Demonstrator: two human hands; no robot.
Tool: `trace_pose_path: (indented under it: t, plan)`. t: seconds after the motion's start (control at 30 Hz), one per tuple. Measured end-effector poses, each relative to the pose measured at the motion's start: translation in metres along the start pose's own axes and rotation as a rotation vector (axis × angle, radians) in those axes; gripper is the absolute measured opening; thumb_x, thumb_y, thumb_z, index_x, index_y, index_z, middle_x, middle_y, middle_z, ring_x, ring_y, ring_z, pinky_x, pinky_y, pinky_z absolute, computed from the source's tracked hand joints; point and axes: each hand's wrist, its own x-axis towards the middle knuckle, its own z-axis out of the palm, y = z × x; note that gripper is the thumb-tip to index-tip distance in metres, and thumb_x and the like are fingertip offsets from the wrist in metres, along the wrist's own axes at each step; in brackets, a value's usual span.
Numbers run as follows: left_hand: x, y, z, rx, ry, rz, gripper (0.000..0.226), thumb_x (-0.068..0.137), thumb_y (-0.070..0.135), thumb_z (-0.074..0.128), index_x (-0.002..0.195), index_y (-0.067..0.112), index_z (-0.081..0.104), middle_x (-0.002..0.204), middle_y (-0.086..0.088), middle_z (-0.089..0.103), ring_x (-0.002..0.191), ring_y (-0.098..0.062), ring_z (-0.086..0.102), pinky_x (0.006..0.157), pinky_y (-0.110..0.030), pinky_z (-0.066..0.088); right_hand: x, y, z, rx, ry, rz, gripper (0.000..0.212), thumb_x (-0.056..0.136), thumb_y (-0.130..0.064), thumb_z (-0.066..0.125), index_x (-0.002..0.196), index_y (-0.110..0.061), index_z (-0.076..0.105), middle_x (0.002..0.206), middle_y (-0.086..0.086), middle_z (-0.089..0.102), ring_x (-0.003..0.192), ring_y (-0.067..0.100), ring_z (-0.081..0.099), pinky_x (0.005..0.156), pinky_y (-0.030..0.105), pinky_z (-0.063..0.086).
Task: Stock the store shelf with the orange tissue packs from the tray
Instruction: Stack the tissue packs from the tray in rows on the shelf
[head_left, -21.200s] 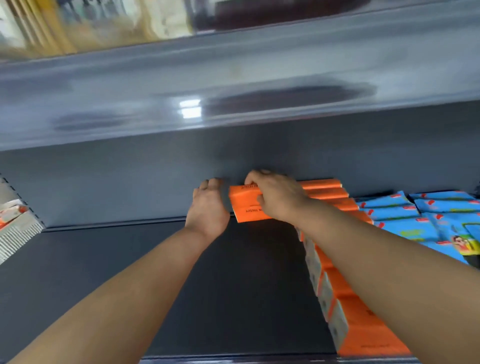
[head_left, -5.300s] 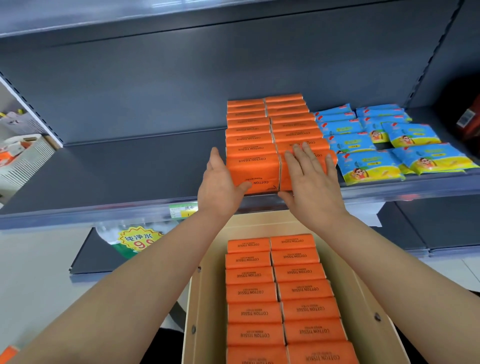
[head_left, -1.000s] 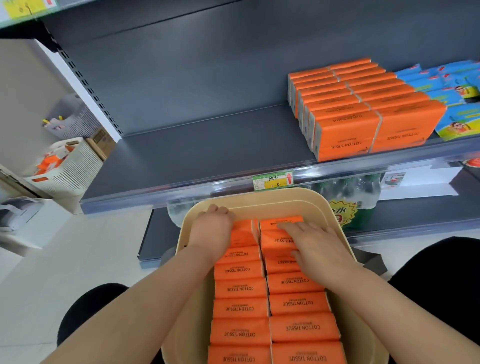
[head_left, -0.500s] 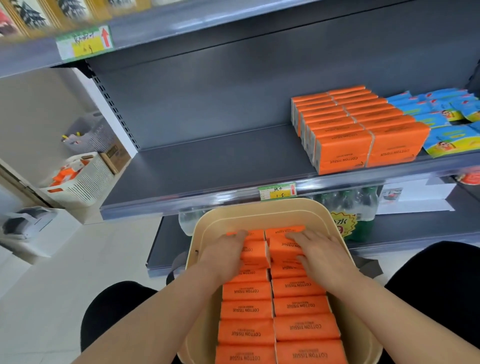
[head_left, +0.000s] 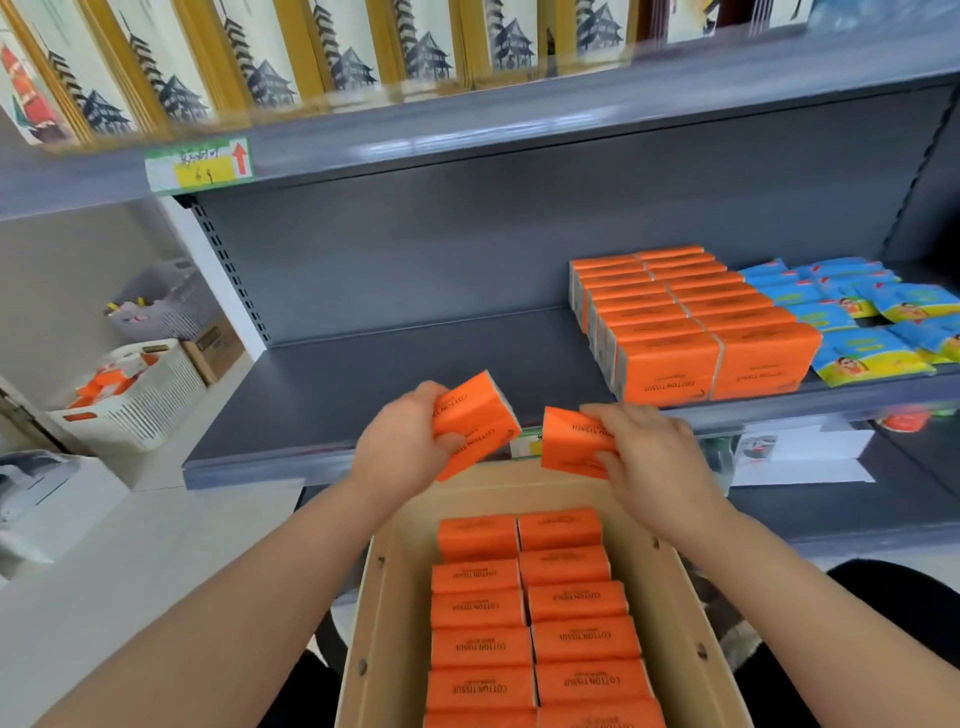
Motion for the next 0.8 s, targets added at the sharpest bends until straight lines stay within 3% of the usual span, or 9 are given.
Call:
trace_pose_path:
  t: [0.13,0.27,0.43,0.53,0.67,0.8]
  plan:
    - [0.046,-0.003,-0.01,0.043,0.04,-0.051,0.042,0.084,0.024,0.064,0.123,0.018,0.05,0.113,-0.004,0.061,0.106,-0.027,0.055,0.081,-0.037,0.045,0.054,-0.002,-0.006,-0.037,0.053,-0.056,0.054,0.08,-0.003,0.062,0.131,-0.021,0.053,0.123,0.003,0.056,0.114,0.027,0.051,0.089,0.041,0.039]
    - [0.096,-0.014,0.004,0.134,-0.07,-0.092,0.039,0.087,0.018,0.058,0.125,0.014,0.046,0.114,-0.009,0.058,0.106,-0.028,0.052,0.081,-0.039,0.046,0.099,0.002,0.007,-0.068,0.046,-0.1,0.063,0.07,0.005,0.069,0.127,-0.017,0.057,0.115,0.007,0.056,0.105,0.03,0.054,0.089,0.041,0.042]
    - [0.158,-0.026,0.031,0.212,-0.18,-0.157,0.041,0.087,0.016,0.057,0.126,0.014,0.046,0.116,-0.012,0.057,0.109,-0.03,0.052,0.081,-0.038,0.047,0.134,0.013,0.038,-0.19,0.006,-0.147,0.055,0.072,-0.001,0.067,0.122,-0.023,0.059,0.109,0.003,0.059,0.102,0.028,0.054,0.094,0.042,0.039]
    - [0.196,-0.028,0.048,0.236,-0.166,-0.15,0.042,0.086,0.017,0.057,0.127,0.021,0.05,0.12,-0.012,0.056,0.113,-0.03,0.05,0.088,-0.04,0.049,0.15,0.015,0.048,-0.223,0.011,-0.117,0.044,0.079,-0.004,0.06,0.119,-0.023,0.06,0.107,0.002,0.062,0.105,0.027,0.052,0.092,0.042,0.037]
    - [0.246,-0.016,0.069,0.335,-0.081,-0.115,0.042,0.088,0.021,0.058,0.129,0.027,0.051,0.125,-0.011,0.045,0.121,-0.031,0.04,0.092,-0.042,0.047,0.166,0.016,0.057,-0.227,0.059,-0.083,0.054,0.077,-0.01,0.023,0.111,-0.02,0.063,0.101,0.002,0.064,0.102,0.027,0.054,0.083,0.042,0.037]
    - [0.297,0.005,0.089,0.406,-0.029,-0.021,0.04,0.088,0.019,0.057,0.127,0.027,0.053,0.124,-0.008,0.051,0.122,-0.03,0.041,0.089,-0.04,0.045,0.164,0.017,0.068,-0.223,0.148,-0.076,0.052,0.072,-0.011,0.026,0.098,-0.018,0.07,0.085,0.003,0.066,0.082,0.028,0.06,0.07,0.039,0.042]
